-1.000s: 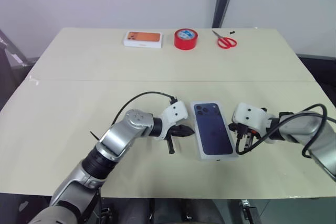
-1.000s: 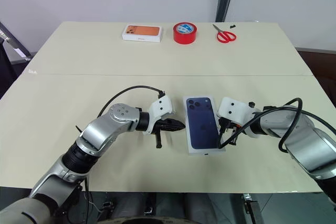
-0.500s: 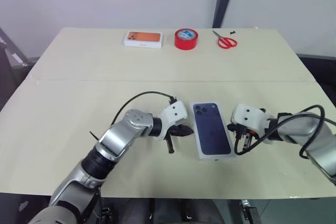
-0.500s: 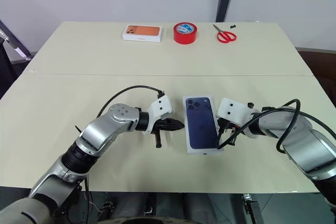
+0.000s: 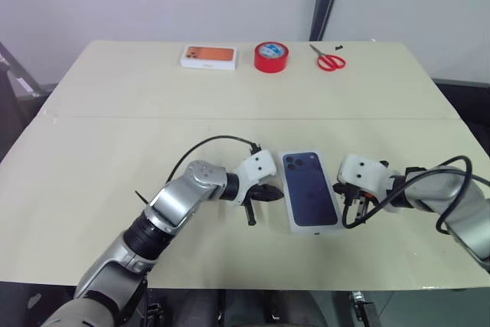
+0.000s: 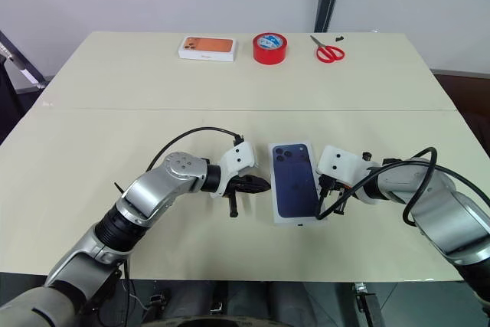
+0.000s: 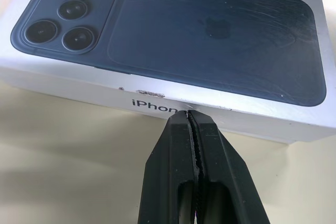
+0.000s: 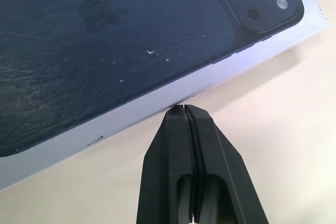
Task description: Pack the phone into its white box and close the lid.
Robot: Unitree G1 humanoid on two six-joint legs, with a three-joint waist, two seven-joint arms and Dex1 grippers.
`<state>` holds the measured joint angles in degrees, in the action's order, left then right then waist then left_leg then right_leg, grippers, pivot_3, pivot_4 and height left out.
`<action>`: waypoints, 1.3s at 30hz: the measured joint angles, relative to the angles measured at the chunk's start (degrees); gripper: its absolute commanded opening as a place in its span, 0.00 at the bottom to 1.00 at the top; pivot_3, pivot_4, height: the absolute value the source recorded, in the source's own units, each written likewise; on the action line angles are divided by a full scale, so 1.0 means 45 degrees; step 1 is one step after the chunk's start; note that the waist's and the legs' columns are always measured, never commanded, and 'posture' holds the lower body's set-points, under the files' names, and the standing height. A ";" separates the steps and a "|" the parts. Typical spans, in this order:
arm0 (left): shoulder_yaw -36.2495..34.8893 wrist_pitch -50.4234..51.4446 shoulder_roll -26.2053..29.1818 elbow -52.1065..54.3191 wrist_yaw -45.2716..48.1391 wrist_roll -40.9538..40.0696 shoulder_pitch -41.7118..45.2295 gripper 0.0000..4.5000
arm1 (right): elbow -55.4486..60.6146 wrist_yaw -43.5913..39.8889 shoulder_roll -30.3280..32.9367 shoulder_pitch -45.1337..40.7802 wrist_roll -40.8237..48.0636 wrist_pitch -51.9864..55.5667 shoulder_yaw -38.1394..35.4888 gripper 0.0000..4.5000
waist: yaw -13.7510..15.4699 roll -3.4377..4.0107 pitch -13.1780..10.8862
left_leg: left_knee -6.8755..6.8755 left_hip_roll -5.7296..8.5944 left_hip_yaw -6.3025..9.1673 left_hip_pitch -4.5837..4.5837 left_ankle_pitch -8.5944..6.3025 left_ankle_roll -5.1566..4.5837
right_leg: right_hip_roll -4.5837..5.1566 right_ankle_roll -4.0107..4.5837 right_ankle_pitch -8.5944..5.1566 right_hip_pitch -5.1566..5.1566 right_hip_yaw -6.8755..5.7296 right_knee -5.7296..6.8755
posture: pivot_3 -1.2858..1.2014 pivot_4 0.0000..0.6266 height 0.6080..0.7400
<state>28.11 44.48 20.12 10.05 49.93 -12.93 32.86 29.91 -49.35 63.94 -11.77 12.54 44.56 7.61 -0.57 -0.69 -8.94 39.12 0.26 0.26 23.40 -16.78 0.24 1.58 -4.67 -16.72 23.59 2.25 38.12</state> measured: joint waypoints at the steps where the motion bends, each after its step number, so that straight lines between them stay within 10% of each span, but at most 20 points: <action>1: -0.0002 0.0001 -0.0007 0.0000 -0.0018 -0.0007 -0.0001 0.01 | -0.0014 -0.0004 0.0000 0.0000 -0.0005 -0.0001 0.0000 0.00 | 0.0000 0.0000 0.0000 | 0.0001 0.0000 0.0000 0.0000 0.0000 0.0000 | 0.0000 0.0000 0.0000 0.0000 0.0000 0.0000 | 0.52 0.24 0.95; 10: -0.0225 0.0012 0.0050 0.0018 -0.0064 -0.0165 -0.0157 0.01 | -0.0451 -0.0338 0.0086 0.0253 -0.0081 -0.0407 -0.0301 0.00 | 0.0004 0.0000 0.0000 | 0.0002 0.0001 0.0000 0.0000 0.0000 0.0000 | 0.0001 0.0000 0.0000 0.0000 0.0000 0.0000 | 0.52 0.24 0.95; 18: -0.2653 0.0276 -0.0429 -0.0716 -0.0619 -0.1150 0.0947 0.01 | 0.0100 -0.2208 0.0273 0.1122 0.2466 -0.0228 -0.4020 0.00 | 0.0057 -0.0003 0.0001 | 0.0003 0.0003 0.0009 -0.0020 -0.0001 -0.0001 | -0.0002 -0.0004 -0.0001 -0.0039 -0.0012 -0.0007 | 0.52 0.24 0.95; 31: -0.0103 -0.1256 -0.2342 -0.5114 -0.0762 0.1139 0.3042 0.01 | 0.1676 -0.0920 -0.0339 0.2966 0.1966 -0.0011 -0.1902 0.00 | 0.0289 -0.0015 0.0010 | 0.0011 0.0024 0.0004 -0.0027 -0.0004 -0.0006 | 0.0007 -0.0024 -0.0013 -0.0050 0.0003 -0.0013 | 0.52 0.24 0.95; 39: -0.1098 -0.1750 -0.2670 -0.5125 -0.1150 0.1152 0.2459 0.01 | 0.1008 -0.0288 -0.1384 0.2394 0.2028 -0.0467 -0.2490 0.00 | 0.0199 -0.0033 0.0009 | 0.0013 0.0022 0.0001 -0.0029 -0.0004 -0.0006 | 0.0009 -0.0027 -0.0015 -0.0038 0.0014 0.0001 | 0.52 0.24 0.95</action>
<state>23.16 36.61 8.10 -13.01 44.75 -7.75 43.93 34.45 -50.65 57.71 -1.00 21.67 42.45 -3.59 0.33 -0.84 -8.90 39.17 0.37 0.26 23.27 -16.80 0.22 1.62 -4.79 -16.79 23.42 2.31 38.12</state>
